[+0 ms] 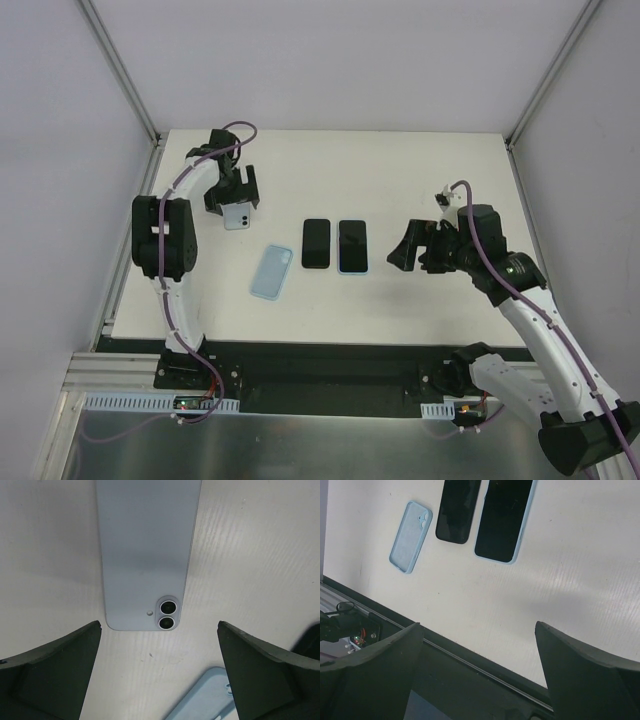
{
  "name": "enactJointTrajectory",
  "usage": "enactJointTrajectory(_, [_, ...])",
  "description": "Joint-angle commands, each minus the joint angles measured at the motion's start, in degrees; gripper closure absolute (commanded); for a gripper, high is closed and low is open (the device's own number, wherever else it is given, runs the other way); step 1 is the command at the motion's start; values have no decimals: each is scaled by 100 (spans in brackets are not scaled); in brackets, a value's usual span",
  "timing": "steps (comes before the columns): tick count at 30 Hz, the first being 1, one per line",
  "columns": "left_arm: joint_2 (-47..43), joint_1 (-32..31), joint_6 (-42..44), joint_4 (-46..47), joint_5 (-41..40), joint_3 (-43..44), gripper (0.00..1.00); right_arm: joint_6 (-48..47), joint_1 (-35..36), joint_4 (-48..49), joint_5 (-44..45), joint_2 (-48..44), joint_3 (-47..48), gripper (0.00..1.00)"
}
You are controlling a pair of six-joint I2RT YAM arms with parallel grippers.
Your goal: Put the phone into the phone case
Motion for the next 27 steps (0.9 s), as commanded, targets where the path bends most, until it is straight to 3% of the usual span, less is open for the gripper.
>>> enactJointTrajectory(1, [220, -46, 650, -301, -96, 357, 1, 75, -14, -51, 101, 14, 293, 4])
enactJointTrajectory(12, [818, -55, 914, -363, -570, 718, 7, 111, 4, -34, 171, -3, 222, 4])
enactJointTrajectory(27, [1275, -72, 871, -381, -209, 929, 28, 93, -5, 28, 206, 41, 152, 4])
